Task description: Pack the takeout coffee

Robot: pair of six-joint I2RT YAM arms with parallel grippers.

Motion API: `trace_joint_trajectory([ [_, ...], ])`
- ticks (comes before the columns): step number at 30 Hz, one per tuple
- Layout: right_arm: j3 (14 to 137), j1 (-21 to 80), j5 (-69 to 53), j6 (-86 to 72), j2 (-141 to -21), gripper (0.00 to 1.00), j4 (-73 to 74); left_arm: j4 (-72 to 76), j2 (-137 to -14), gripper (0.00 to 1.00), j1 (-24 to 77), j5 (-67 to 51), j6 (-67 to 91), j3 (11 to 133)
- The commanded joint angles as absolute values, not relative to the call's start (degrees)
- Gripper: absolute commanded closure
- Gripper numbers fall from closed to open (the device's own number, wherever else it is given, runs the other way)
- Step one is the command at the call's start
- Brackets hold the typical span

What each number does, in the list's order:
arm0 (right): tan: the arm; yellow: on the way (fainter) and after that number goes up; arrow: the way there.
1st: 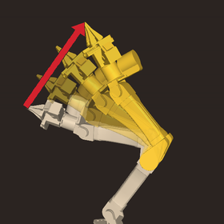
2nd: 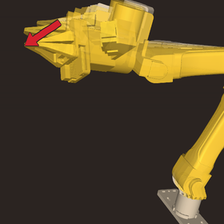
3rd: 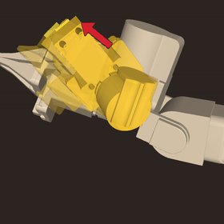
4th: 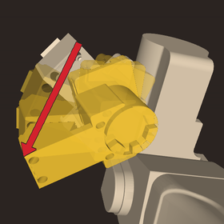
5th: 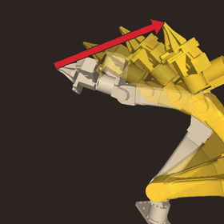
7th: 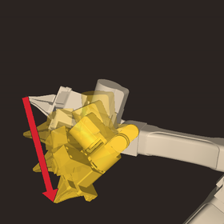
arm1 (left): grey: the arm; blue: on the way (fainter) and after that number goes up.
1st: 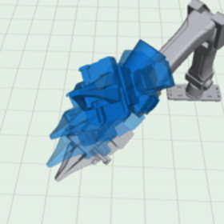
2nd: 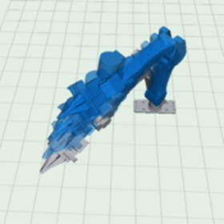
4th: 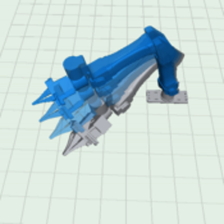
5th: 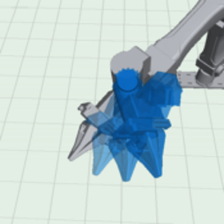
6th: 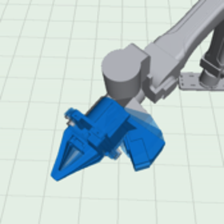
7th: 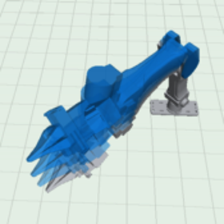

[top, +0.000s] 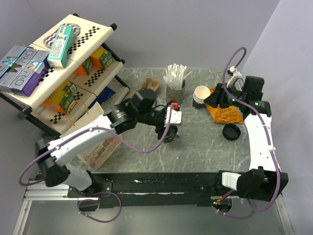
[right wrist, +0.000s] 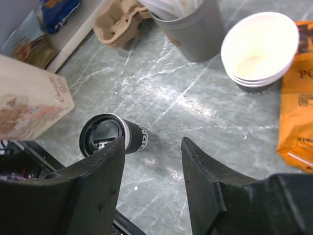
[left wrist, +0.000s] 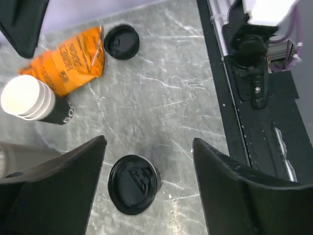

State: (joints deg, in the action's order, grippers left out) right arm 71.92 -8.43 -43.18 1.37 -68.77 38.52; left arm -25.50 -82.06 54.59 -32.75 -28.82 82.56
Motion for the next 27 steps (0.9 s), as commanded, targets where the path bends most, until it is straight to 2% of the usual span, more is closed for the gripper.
trace_joint_trajectory([
  [1, 72.1, -9.2, -41.1, -1.6, -65.5, 0.44, 40.3, -28.2, -91.9, 0.25, 54.8, -31.6, -21.9, 90.5],
  [4, 68.9, -9.4, -41.2, -5.0, -61.4, 0.44, 37.6, -30.8, -97.2, 0.33, 55.5, -30.2, -15.3, 94.6],
  [8, 66.1, -9.7, -40.2, -3.6, -56.2, 0.44, 37.3, -31.0, -98.9, 0.4, 56.2, -24.4, -7.8, 93.9],
  [14, 65.0, -12.2, -40.9, -3.2, -55.1, 0.43, 37.7, -44.6, -105.3, 0.37, 56.2, -20.0, -5.6, 102.6],
  [27, 63.4, -13.6, -42.5, -4.0, -57.6, 0.43, 36.3, -43.9, -103.3, 0.41, 56.1, -16.0, -8.2, 95.8],
])
